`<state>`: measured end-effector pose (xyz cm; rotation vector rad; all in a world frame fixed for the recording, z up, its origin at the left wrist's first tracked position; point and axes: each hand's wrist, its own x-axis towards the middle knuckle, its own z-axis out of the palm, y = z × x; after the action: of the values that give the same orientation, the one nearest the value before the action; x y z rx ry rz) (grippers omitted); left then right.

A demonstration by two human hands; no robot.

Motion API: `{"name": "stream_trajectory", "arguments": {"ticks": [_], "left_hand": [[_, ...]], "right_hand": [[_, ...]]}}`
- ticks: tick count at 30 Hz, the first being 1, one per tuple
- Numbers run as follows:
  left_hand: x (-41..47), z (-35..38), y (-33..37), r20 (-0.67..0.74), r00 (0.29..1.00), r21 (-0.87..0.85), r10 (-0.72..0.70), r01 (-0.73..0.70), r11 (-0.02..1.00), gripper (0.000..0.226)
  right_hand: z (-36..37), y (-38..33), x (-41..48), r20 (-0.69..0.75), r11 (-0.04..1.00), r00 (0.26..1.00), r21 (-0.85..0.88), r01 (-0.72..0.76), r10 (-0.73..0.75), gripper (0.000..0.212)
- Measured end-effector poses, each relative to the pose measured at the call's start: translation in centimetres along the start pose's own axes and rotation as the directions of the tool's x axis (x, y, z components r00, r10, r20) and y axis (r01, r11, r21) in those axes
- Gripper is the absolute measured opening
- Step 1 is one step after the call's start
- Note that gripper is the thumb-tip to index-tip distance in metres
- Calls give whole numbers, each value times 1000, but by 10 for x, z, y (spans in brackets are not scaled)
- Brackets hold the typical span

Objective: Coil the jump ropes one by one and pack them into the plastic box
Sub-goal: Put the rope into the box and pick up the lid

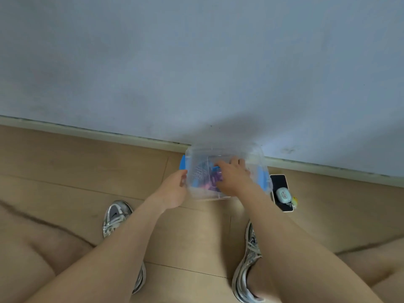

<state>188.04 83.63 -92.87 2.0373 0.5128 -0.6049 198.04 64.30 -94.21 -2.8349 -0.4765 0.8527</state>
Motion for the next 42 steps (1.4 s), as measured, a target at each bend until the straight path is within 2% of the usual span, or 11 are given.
{"name": "stream_trajectory", "arguments": {"ticks": [7,17,22,24,27,29,32,35,38,40,42], "left_hand": [[30,4,-1,-10,999,31,-40,40,999,59],[59,18,-15,-166,976,-29,-140,137,990,30],[65,27,-22,-130,966,-42,-222,218,975,14],[65,27,-17,-121,968,-24,-222,220,975,12],[61,27,-11,-124,959,-31,-255,253,967,15],[61,27,-8,-128,953,-58,-275,269,961,24],[64,25,-5,-147,945,-65,-292,286,956,48],[67,23,-8,-120,949,-93,-290,281,955,49],[70,24,-13,-95,962,-130,-257,244,961,40],[68,23,-13,-122,966,-179,-226,202,963,40],[67,21,-11,-157,970,-196,-188,156,968,40]], "right_hand": [[24,-11,30,-95,994,992,81,-72,79,55],[25,-17,17,-89,944,973,276,-180,212,52],[28,-9,9,-36,959,995,270,-82,96,50],[30,4,11,-219,960,966,268,-79,140,38],[36,34,14,-549,973,815,219,-72,184,25],[39,49,12,-608,973,763,193,-129,222,27],[37,60,12,-508,811,637,432,-395,580,58],[39,81,15,-191,519,526,612,-596,829,89],[46,101,21,51,356,642,796,-489,765,87],[48,103,23,45,335,673,842,-423,738,74],[47,101,23,0,345,654,850,-399,757,70]]}}
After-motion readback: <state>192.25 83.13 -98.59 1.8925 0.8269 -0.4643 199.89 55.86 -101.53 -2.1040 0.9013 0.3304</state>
